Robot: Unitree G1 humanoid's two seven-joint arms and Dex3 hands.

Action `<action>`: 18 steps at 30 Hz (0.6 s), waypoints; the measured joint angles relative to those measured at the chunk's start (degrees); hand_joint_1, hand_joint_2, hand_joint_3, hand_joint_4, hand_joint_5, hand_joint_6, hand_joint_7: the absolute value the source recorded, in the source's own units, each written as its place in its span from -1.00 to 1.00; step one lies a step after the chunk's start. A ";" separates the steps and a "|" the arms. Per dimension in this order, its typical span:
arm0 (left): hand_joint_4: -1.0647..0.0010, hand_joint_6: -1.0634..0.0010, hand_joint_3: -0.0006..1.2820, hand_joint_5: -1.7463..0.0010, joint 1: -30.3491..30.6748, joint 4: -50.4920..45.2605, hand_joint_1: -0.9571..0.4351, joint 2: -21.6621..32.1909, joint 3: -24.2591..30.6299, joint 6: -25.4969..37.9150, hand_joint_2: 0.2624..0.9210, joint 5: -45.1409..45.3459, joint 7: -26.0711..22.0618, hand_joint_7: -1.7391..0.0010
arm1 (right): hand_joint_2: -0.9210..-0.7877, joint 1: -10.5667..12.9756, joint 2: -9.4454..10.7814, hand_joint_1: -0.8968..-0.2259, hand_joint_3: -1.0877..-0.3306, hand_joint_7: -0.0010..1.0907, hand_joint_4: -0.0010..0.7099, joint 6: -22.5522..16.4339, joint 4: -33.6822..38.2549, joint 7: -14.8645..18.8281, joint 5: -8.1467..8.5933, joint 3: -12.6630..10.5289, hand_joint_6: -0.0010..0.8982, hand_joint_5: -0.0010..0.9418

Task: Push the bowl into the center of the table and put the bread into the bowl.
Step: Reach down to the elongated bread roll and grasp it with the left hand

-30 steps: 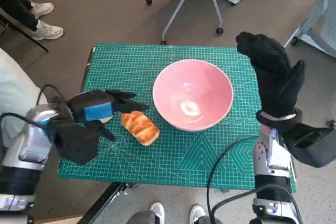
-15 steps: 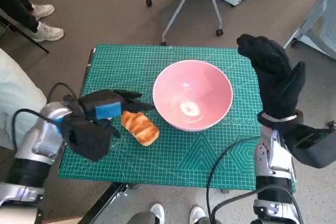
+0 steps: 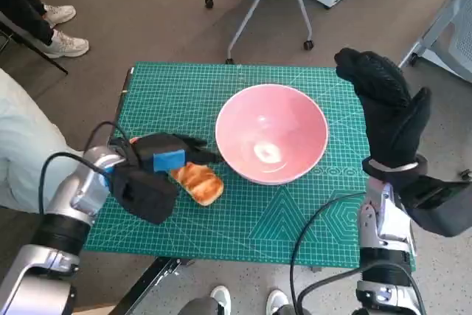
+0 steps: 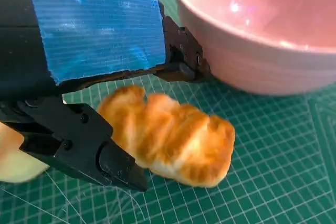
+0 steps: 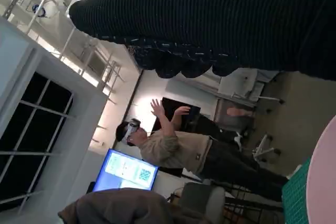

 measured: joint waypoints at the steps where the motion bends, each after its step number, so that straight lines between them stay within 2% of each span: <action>1: 0.07 -0.09 -0.95 0.97 -0.27 0.60 0.40 -0.14 -0.24 -0.03 0.69 0.18 0.03 0.95 | -1.00 0.01 0.00 -0.37 -0.06 -0.09 -0.46 0.00 0.00 0.00 0.00 -0.02 -0.83 -1.00; 3: -0.06 -0.17 -0.94 0.96 -0.92 1.72 0.40 -0.34 -0.84 -0.06 0.74 0.49 0.06 0.95 | -1.00 0.01 0.03 -0.37 -0.06 -0.09 -0.46 0.00 0.00 0.00 -0.01 -0.02 -0.82 -1.00; 5: -0.30 -0.30 -0.95 0.93 -1.66 2.67 0.41 -0.54 -1.25 -0.06 0.82 0.62 0.19 0.93 | -1.00 0.02 0.08 -0.37 -0.06 -0.10 -0.46 0.00 0.00 0.00 -0.01 -0.02 -0.82 -1.00; 7: -0.46 -0.38 -0.95 0.91 -2.31 3.24 0.43 -0.70 -1.64 0.02 0.87 0.78 0.25 0.92 | -1.00 0.03 0.13 -0.37 -0.06 -0.10 -0.46 0.00 0.00 0.00 -0.02 -0.01 -0.82 -1.00; 9: -0.57 -0.44 -0.95 0.89 -2.78 3.75 0.44 -0.93 -2.03 0.25 0.91 0.87 0.25 0.91 | -1.00 0.04 0.16 -0.37 -0.06 -0.10 -0.46 0.00 -0.01 0.00 -0.01 -0.02 -0.81 -1.00; 10: -0.49 -0.48 -0.92 0.62 -2.95 3.91 0.53 -1.03 -2.17 0.38 0.93 0.93 0.24 0.90 | -1.00 0.04 0.16 -0.37 -0.06 -0.10 -0.46 0.00 -0.01 0.00 -0.01 -0.03 -0.81 -1.00; 11: -0.34 -0.52 -0.85 0.21 -3.12 4.11 0.66 -1.15 -2.30 0.58 0.96 0.96 0.22 0.88 | -1.00 0.05 0.16 -0.37 -0.06 -0.10 -0.46 0.00 -0.01 0.00 0.00 -0.03 -0.81 -1.00; 12: -0.30 -0.30 -0.82 -0.02 -3.24 4.29 0.56 -1.20 -2.41 0.78 0.97 0.99 0.18 0.40 | -1.00 0.05 0.16 -0.37 -0.05 -0.10 -0.46 0.01 -0.01 0.00 0.01 -0.03 -0.80 -1.00; 14: -0.27 -0.12 -0.80 -0.23 -3.34 4.63 0.47 -1.22 -2.56 1.19 0.99 1.00 0.07 0.00 | -1.00 0.06 0.16 -0.37 -0.05 -0.11 -0.46 0.01 -0.02 0.00 0.02 -0.04 -0.80 -1.00; 16: -0.26 -0.03 -0.79 -0.36 -3.34 4.80 0.42 -1.20 -2.79 1.54 0.99 1.01 -0.02 -0.22 | -1.00 0.08 0.16 -0.37 -0.05 -0.11 -0.46 0.02 -0.03 0.00 0.03 -0.07 -0.79 -1.00; 18: -0.28 -0.02 -0.81 -0.40 -3.34 4.82 0.40 -1.20 -3.01 1.72 1.00 1.01 -0.08 -0.28 | -1.00 0.09 0.17 -0.37 -0.05 -0.11 -0.46 0.03 -0.05 0.00 0.03 -0.05 -0.79 -1.00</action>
